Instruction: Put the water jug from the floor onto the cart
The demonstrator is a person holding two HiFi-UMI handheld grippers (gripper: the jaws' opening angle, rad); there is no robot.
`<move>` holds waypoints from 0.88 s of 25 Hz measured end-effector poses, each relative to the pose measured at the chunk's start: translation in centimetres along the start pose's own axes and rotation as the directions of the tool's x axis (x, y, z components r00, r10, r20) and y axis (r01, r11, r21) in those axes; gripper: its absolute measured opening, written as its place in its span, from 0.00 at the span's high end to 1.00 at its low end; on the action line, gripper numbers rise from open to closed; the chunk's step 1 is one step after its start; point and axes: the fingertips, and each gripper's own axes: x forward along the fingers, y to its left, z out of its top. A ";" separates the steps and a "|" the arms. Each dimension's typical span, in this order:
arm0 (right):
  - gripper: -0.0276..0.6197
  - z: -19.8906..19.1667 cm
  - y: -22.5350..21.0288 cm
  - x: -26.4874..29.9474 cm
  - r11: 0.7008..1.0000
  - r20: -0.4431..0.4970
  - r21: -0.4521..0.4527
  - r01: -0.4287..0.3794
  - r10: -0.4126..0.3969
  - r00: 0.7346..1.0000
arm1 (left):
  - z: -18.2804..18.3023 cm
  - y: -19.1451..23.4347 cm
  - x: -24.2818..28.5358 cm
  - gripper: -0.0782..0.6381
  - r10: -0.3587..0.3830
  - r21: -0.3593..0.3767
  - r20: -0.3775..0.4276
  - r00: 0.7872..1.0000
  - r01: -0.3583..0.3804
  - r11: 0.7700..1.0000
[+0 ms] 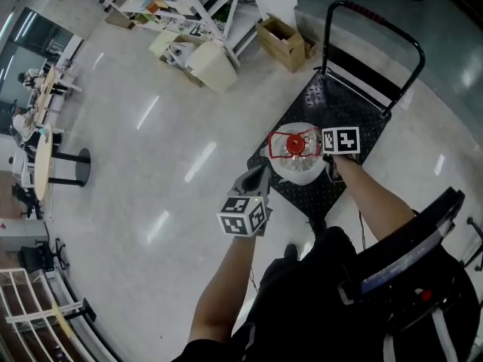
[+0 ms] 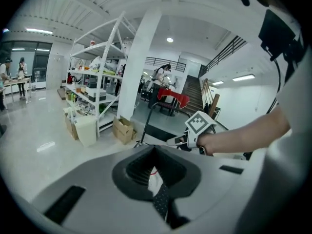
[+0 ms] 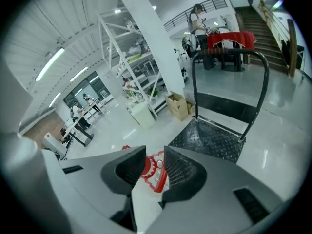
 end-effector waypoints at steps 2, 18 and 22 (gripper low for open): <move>0.81 1.1 2.0 -3.4 1.000 0.064 -0.019 -0.015 0.016 0.998 | 1.4 -1.1 -1.7 0.90 -0.041 0.024 0.039 0.998 0.040 0.999; 0.95 -2.8 13.3 -25.2 0.985 0.390 -0.174 0.010 0.059 0.919 | 3.4 -8.6 -14.2 0.90 -0.311 0.192 0.188 0.932 0.276 0.942; 0.95 -6.1 13.3 -29.7 0.985 0.430 -0.158 0.070 0.005 0.903 | 2.4 -11.5 -15.6 0.90 -0.405 0.233 0.194 0.893 0.359 0.904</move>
